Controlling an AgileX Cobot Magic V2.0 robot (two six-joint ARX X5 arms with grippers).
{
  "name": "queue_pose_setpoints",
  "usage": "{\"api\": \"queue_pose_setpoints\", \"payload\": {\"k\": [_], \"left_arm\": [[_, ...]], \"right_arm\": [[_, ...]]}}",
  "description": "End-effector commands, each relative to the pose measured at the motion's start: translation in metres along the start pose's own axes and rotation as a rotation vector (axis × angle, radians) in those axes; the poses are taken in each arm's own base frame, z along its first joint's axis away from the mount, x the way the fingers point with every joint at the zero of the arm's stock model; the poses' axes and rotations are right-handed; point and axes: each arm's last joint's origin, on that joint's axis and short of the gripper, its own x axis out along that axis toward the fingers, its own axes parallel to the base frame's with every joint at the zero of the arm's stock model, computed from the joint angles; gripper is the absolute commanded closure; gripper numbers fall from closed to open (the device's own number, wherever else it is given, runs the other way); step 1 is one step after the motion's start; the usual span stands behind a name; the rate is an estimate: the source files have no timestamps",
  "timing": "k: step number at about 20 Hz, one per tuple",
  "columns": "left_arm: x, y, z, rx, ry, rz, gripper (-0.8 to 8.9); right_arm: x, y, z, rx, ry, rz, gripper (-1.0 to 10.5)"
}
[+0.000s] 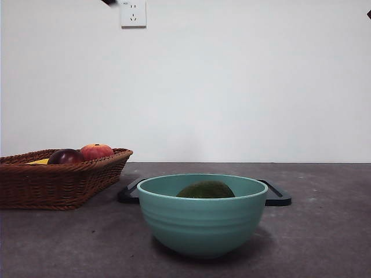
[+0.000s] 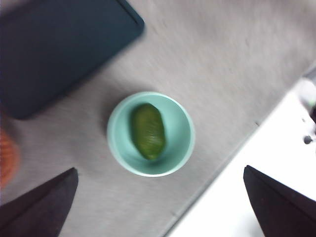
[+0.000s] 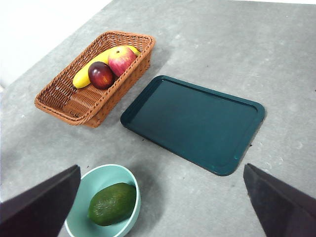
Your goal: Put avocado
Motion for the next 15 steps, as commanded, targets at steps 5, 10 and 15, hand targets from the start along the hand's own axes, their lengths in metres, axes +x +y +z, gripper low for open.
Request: {"api": "queue_pose_setpoints", "payload": {"k": [5,10,15], "left_arm": [[-0.022,0.016,-0.07,-0.045,-0.163,0.104,2.52],[-0.027,0.028,-0.124,-0.057,-0.293,0.094,2.52],[-0.047,0.033,-0.148,-0.058,-0.401,0.079,2.52]], "right_arm": [[-0.001,0.002,0.004,-0.013,-0.014,0.038,4.0],[-0.001,0.003,0.004,-0.012,-0.012,0.075,4.0],[-0.001,0.004,0.003,0.011,-0.002,0.08,4.0]]}}
